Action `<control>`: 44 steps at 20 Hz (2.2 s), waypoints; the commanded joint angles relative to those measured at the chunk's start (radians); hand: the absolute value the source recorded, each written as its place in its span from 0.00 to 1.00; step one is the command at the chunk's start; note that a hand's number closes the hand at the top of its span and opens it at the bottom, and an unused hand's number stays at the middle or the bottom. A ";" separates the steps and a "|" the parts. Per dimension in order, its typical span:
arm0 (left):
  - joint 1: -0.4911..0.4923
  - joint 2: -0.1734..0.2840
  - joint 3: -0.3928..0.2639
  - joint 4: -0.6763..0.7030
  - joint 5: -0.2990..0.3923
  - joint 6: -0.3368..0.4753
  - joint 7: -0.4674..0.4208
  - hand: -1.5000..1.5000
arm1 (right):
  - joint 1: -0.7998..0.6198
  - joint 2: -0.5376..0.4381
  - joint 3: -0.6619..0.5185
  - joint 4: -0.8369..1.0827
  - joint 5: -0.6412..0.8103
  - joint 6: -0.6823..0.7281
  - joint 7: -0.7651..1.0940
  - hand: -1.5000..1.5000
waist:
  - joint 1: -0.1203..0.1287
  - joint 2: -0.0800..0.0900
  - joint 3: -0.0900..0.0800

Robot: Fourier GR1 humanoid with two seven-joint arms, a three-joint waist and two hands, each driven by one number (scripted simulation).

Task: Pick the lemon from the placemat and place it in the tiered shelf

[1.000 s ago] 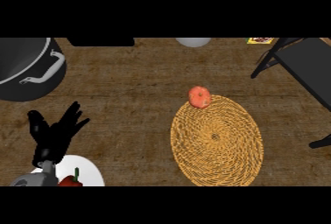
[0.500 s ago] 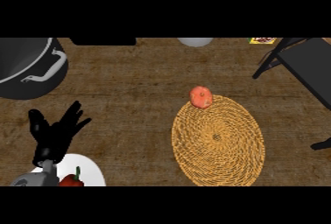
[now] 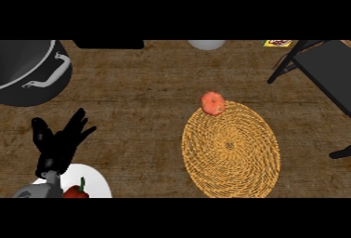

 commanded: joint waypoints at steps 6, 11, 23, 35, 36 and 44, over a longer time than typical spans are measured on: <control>-0.023 -0.007 0.001 0.009 -0.021 0.015 0.058 0.50 | 0.024 -0.061 0.019 0.000 -0.046 0.098 -0.021 1.00 | -0.008 0.002 -0.005; -0.034 -0.011 0.007 0.067 -0.026 0.000 0.008 0.50 | 0.014 -0.017 -0.060 -0.027 -0.053 -0.207 0.049 0.00 | -0.007 0.006 -0.005; 0.053 -0.050 -0.029 -0.051 -0.054 0.035 0.032 0.50 | 0.010 0.037 -0.132 -0.237 -0.172 -0.406 0.078 0.00 | -0.009 -0.002 -0.004; 0.058 -0.026 0.010 -0.024 -0.019 -0.012 0.022 0.50 | 0.124 -0.075 -0.207 -0.579 0.035 -0.388 0.299 0.00 | -0.030 -0.009 -0.006; 0.013 -0.007 0.046 0.017 -0.015 0.002 0.026 0.50 | 0.186 -0.065 -0.245 -0.628 0.013 -0.385 0.280 0.00 | -0.038 -0.006 -0.005; 0.031 -0.029 0.030 -0.029 -0.017 0.011 0.060 0.50 | 0.351 -0.091 -0.430 -0.990 -0.202 -0.055 0.278 0.00 | -0.041 -0.008 -0.004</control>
